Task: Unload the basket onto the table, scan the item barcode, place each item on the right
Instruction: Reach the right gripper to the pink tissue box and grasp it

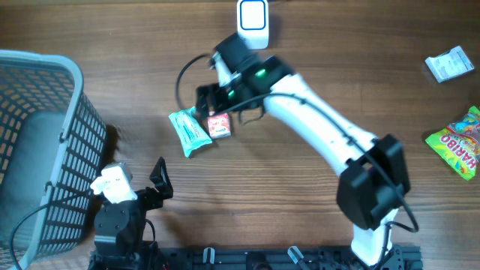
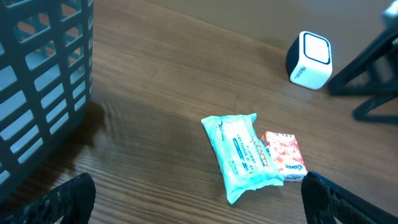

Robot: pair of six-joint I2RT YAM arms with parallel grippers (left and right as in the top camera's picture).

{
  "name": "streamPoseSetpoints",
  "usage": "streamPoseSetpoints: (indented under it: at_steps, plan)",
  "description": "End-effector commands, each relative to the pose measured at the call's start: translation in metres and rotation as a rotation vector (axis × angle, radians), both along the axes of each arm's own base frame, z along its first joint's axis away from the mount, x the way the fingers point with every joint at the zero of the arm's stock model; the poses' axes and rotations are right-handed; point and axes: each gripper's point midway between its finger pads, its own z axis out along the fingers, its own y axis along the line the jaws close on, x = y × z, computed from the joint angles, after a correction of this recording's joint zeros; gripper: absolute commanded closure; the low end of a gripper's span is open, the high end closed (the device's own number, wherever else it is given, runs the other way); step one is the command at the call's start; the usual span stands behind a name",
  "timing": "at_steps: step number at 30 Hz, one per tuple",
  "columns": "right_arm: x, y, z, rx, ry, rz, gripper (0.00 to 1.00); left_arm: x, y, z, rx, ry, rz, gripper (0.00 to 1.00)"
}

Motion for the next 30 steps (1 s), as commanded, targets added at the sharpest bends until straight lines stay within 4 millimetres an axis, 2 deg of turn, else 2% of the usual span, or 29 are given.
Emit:
streamPoseSetpoints:
  at_steps: [1, 4, 6, 7, 14, 17, 19, 22, 25, 26, 28, 30]
  plan:
    - [0.003, -0.005, -0.036, -0.116, 0.025, -0.152, 0.00, 0.000, -0.002, 0.000, -0.011, -0.006, -0.009, 0.00]
    - [-0.002, 0.004, -0.066, -0.148, 0.062, -0.144, 0.00, 0.000, -0.002, 0.000, -0.011, -0.006, -0.009, 0.00]
    - [-0.004, -0.001, -0.091, -0.192, 0.104, -0.147, 0.01, 0.000, -0.002, 0.000, -0.011, -0.006, -0.009, 0.00]
    - [-0.007, -0.004, -0.097, -0.210, 0.121, -0.147, 0.04, 0.000, -0.002, 0.000, -0.011, -0.006, -0.009, 0.00]
    - [-0.011, -0.013, -0.102, -0.249, 0.138, -0.154, 0.09, 0.000, -0.002, 0.000, -0.011, -0.005, -0.009, 0.00]
    - [-0.011, -0.020, -0.111, -0.270, 0.154, -0.185, 0.26, 0.000, -0.002, 0.000, -0.011, -0.005, -0.009, 0.00]
    - [-0.010, -0.029, -0.119, -0.273, 0.180, -0.222, 0.30, 0.000, -0.002, 0.000, -0.011, -0.005, -0.009, 0.00]
    - [-0.012, -0.018, -0.118, -0.206, 0.211, -0.203, 0.36, 0.000, -0.002, 0.000, -0.011, -0.005, -0.009, 0.00]
    - [-0.010, -0.016, -0.118, -0.200, 0.206, -0.205, 0.57, 0.000, -0.002, 0.000, -0.011, -0.005, -0.009, 0.00]
    - [-0.010, -0.016, -0.118, -0.200, 0.206, -0.205, 0.61, 0.000, -0.002, 0.000, -0.011, -0.005, -0.009, 0.00]
    - [-0.011, -0.017, -0.118, -0.200, 0.207, -0.205, 0.62, 0.000, -0.002, 0.000, -0.011, -0.005, -0.008, 0.00]
    - [-0.013, -0.018, -0.121, -0.203, 0.216, -0.208, 0.57, 0.000, -0.002, 0.000, -0.011, -0.005, -0.009, 0.00]
